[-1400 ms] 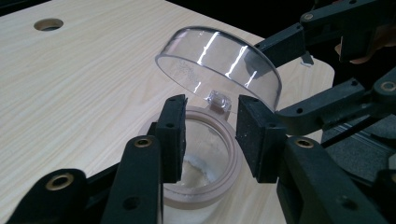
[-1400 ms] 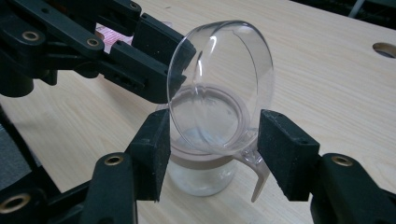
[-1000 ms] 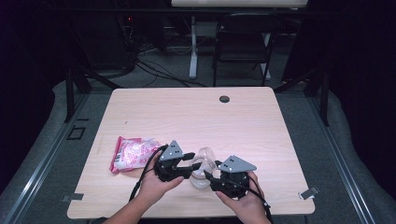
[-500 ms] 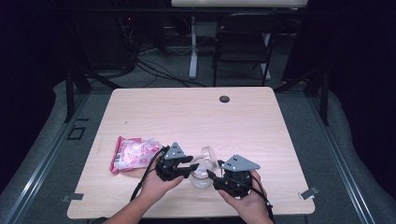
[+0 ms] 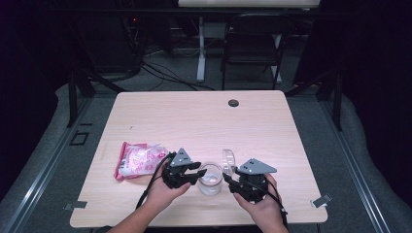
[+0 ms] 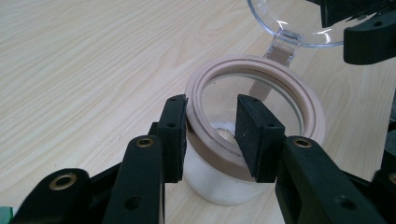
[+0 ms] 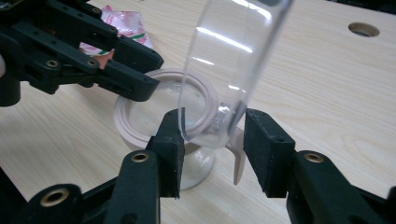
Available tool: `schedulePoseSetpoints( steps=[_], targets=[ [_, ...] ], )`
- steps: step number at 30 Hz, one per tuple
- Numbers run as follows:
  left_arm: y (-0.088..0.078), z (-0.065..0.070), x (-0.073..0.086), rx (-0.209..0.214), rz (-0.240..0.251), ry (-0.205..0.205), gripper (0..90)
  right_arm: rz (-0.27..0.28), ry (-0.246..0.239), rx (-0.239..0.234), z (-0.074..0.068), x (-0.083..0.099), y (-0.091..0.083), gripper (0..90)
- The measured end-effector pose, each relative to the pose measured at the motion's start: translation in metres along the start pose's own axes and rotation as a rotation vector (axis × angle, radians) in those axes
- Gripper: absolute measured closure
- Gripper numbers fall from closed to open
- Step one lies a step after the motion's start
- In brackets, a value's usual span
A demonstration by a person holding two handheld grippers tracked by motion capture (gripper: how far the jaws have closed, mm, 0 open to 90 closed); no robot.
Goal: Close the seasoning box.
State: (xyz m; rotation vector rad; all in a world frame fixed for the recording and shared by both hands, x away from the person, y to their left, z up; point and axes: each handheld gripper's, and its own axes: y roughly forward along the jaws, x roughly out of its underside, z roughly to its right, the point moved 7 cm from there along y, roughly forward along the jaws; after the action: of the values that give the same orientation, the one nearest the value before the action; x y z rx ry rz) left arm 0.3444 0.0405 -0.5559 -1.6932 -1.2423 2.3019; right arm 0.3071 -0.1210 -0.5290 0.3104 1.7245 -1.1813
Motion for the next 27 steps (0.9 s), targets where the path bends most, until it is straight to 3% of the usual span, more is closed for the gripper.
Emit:
schedulePoseSetpoints(
  steps=[2, 3, 11, 20, 27],
  targets=[
    [0.0, 0.0, 0.0, 0.0, 0.002, 0.001, 64.3, -0.007, 0.015, 0.004, 0.004, 0.002, 0.001, 59.7],
    [0.0, 0.0, 0.0, -0.001, 0.002, 0.001, 64.3, -0.004, 0.042, -0.017, 0.005, 0.004, 0.003, 59.7],
    [0.0, 0.0, 0.0, -0.004, 0.002, 0.004, 64.0, -0.025, 0.029, -0.011, 0.004, 0.008, 0.01, 60.1],
    [-0.01, 0.0, -0.005, -0.02, 0.053, 0.004, 59.6, -0.023, 0.05, -0.031, 0.005, 0.011, 0.019, 65.7],
    [-0.014, -0.005, 0.0, -0.04, 0.043, -0.007, 59.3, -0.02, 0.076, -0.05, 0.013, 0.011, 0.025, 71.5]
  ],
)
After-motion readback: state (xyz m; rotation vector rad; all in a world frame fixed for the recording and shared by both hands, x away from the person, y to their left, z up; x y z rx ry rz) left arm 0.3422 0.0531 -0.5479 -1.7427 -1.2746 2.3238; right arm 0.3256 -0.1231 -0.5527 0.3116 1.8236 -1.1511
